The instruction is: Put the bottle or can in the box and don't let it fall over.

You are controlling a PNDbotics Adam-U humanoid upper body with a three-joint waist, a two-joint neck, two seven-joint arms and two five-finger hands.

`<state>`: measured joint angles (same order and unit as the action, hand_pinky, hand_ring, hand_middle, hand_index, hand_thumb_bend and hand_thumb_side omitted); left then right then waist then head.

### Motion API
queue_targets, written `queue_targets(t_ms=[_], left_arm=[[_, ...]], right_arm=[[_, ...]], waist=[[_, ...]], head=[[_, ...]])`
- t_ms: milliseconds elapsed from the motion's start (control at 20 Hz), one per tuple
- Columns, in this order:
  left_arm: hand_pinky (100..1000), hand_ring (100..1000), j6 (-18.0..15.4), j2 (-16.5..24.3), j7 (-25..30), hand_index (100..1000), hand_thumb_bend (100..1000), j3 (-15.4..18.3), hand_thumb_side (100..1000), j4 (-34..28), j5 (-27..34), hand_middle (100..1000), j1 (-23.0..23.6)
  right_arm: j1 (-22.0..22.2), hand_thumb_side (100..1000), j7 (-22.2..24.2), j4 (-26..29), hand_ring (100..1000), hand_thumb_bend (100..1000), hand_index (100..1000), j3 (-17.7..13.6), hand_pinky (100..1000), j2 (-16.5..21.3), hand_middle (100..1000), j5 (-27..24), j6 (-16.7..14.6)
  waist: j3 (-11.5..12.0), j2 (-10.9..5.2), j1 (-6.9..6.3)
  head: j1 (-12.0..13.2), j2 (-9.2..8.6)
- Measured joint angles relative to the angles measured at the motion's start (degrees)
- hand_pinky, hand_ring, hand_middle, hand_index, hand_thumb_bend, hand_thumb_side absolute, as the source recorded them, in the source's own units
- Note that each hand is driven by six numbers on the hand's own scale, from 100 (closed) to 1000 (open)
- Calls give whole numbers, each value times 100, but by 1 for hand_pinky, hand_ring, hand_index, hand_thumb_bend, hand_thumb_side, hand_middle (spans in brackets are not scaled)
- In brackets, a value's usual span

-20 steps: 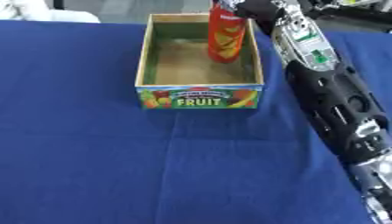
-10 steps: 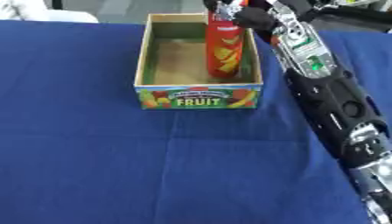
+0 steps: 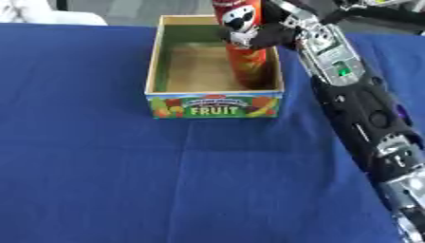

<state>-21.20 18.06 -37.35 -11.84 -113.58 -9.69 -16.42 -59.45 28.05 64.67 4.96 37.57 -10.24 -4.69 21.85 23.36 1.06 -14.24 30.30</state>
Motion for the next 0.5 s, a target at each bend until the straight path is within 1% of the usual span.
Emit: queue_targets(t_ms=[50,100,150,300,500], left_arm=[[882,681,0,0,0,757,100,0,672,0,-4,896,7],[882,681,1,0,0,757,100,0,672,0,-9,896,15],[882,681,3,0,1,757,100,0,672,0,-13,896,22],[883,682,10,-1,7,757,100,1,672,0,-19,895,25],[885,681,23,-1,13,757,100,2,672,0,-32,896,34]], right_arm=[[0,580,40,-5,1000,100,1000,0,1000,0,1000,25,11],[0,368,83,-5,1000,100,1000,0,1000,0,1000,46,18],[0,100,132,-4,1000,100,1000,0,1000,0,1000,57,22],[-3,100,321,37,1000,100,1000,-1,1000,0,1000,71,40],[-3,100,545,84,1000,100,1000,-30,1000,0,1000,71,143]], waist=[[-2,0,0],[-8,0,0],[-17,0,0],[-24,0,-1],[-42,-3,-5]], head=[[1,0],[1,0],[2,0],[6,0],[32,0]])
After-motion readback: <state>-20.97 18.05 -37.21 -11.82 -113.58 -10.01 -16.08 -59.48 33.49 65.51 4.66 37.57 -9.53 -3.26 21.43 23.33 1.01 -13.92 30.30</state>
